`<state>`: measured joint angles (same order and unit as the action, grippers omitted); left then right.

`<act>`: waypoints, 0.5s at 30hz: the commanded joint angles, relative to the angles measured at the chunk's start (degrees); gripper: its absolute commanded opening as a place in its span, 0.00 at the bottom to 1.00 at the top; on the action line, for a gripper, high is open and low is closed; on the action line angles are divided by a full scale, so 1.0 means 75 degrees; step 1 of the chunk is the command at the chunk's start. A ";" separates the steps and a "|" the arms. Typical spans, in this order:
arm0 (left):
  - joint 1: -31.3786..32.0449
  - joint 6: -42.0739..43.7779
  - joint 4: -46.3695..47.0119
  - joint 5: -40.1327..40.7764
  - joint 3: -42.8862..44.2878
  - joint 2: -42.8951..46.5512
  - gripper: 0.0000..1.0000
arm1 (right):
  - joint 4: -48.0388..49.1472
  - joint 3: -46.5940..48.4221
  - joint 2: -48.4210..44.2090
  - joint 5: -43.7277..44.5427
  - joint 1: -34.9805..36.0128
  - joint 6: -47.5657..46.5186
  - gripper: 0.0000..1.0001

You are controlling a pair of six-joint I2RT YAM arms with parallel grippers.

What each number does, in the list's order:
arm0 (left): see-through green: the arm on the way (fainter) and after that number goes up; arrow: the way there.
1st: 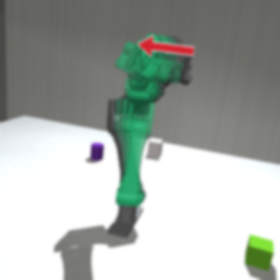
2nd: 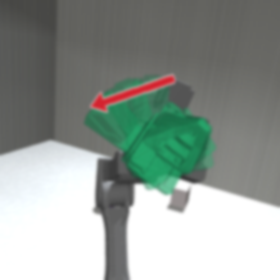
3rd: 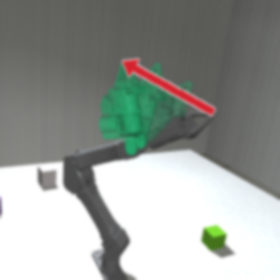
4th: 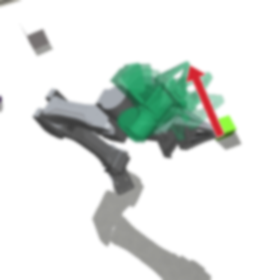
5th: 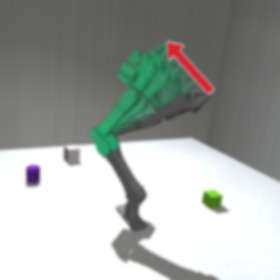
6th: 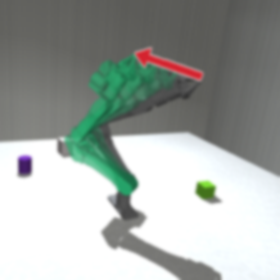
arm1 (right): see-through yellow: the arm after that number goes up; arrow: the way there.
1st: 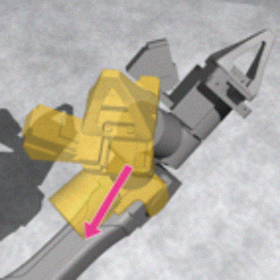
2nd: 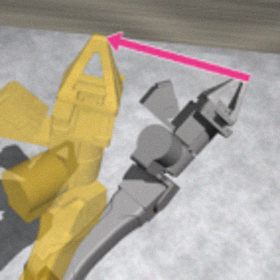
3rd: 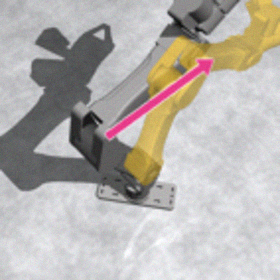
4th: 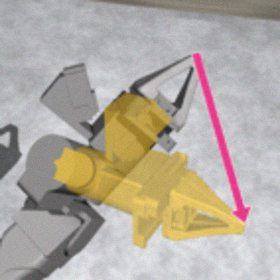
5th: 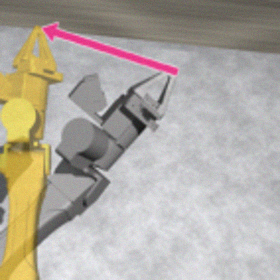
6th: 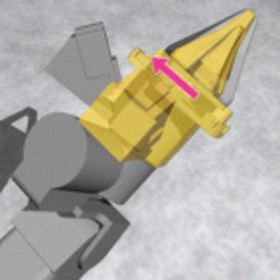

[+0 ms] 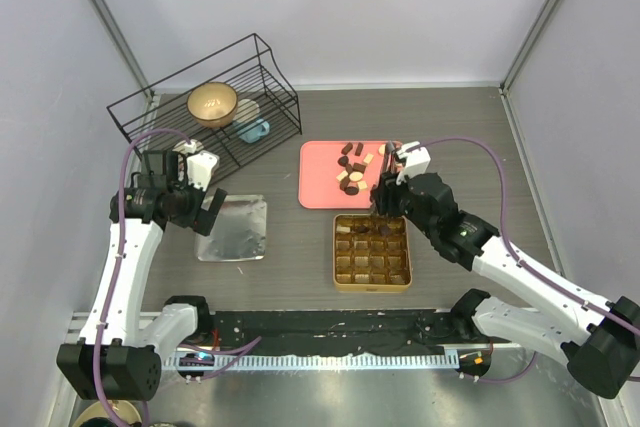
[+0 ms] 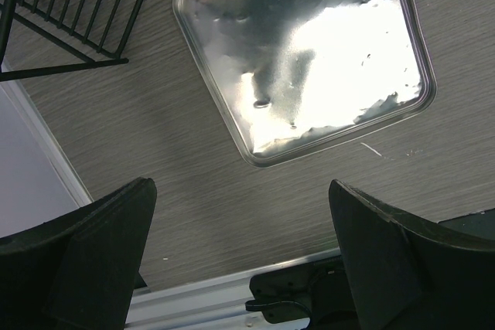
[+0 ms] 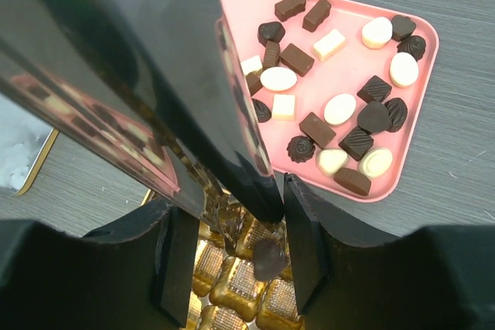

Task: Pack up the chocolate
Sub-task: Place the fake chocolate in the packing box.

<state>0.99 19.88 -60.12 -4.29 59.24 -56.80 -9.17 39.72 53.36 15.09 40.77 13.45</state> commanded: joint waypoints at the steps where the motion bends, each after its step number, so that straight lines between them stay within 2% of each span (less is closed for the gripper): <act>1: -0.0027 -0.0002 0.0070 -0.0095 0.0257 0.0014 1.00 | 0.0683 0.0164 -0.0026 0.0261 0.0048 -0.0012 0.50; 7: -0.0027 0.0021 0.0071 -0.0060 0.0245 0.0038 1.00 | 0.1046 0.0258 0.0068 0.0413 0.0036 -0.0152 0.50; 10: -0.0027 0.0021 0.0070 -0.0072 0.0222 0.0072 1.00 | 0.1175 0.0410 0.0232 0.0472 0.0048 -0.0293 0.46; 15: -0.0027 0.0033 0.0094 -0.0049 0.0175 0.0096 1.00 | 0.1691 0.0994 0.0746 0.0858 0.0036 -0.0691 0.31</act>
<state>0.99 19.90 -60.10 -4.27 59.24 -56.86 -3.97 40.77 56.53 17.85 40.77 11.57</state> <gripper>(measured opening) 0.996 0.364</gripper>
